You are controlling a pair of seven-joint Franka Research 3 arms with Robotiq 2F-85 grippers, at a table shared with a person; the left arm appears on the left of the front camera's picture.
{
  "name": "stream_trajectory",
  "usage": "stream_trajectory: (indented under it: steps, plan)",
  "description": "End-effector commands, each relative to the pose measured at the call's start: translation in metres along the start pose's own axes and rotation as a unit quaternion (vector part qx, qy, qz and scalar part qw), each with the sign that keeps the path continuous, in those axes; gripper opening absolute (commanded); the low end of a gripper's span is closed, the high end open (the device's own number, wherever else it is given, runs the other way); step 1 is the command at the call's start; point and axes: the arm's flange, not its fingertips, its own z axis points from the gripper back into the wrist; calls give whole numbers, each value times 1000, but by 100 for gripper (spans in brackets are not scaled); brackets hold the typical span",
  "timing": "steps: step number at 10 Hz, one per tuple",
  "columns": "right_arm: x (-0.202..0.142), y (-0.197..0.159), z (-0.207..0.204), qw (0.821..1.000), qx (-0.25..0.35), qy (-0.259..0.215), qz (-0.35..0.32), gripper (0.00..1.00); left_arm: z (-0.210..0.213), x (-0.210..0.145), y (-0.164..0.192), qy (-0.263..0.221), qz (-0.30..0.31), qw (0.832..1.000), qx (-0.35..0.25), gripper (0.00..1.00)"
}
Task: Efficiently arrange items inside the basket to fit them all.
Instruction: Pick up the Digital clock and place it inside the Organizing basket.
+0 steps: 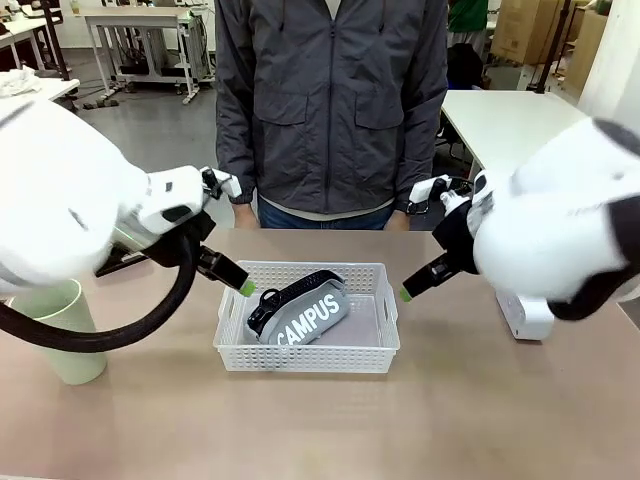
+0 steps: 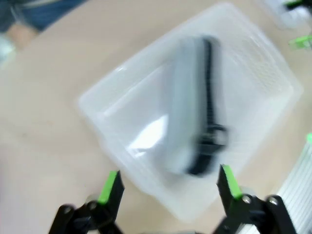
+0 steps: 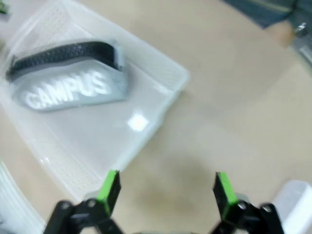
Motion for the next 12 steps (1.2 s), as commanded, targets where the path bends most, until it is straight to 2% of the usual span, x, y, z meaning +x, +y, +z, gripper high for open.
stream_trajectory:
  steps: [1, 3, 4, 5, 6, 7, 9, 10, 12]
  plan:
    - [-3, -24, 69, 984, 118, -26, -128, 100, 60, -14, 25, 28, 82, 991, -103, 100]
    - [-33, -39, 123, 952, 262, -68, -145, 100, 122, -37, 20, -33, 69, 973, -218, 100]
    - [-55, -57, 148, 927, 327, -92, -163, 100, 154, -57, 30, -64, 81, 960, -259, 100]
    - [-81, -81, 169, 909, 343, -131, -196, 100, 182, -82, 46, -92, 110, 948, -283, 100]
    - [-114, -110, 186, 892, 350, -178, -226, 100, 203, -113, 69, -158, 164, 928, -293, 100]
    - [-144, -132, 198, 873, 359, -218, -248, 100, 212, -136, 85, -201, 211, 909, -298, 100]
    - [-201, -164, 215, 838, 343, -289, -311, 100, 218, -177, 119, -270, 302, 859, -312, 100]
    - [-227, -177, 219, 821, 326, -315, -346, 100, 218, -194, 133, -295, 338, 836, -316, 100]
    - [-257, -196, 216, 793, 304, -336, -408, 100, 212, -212, 152, -321, 389, 798, -330, 100]
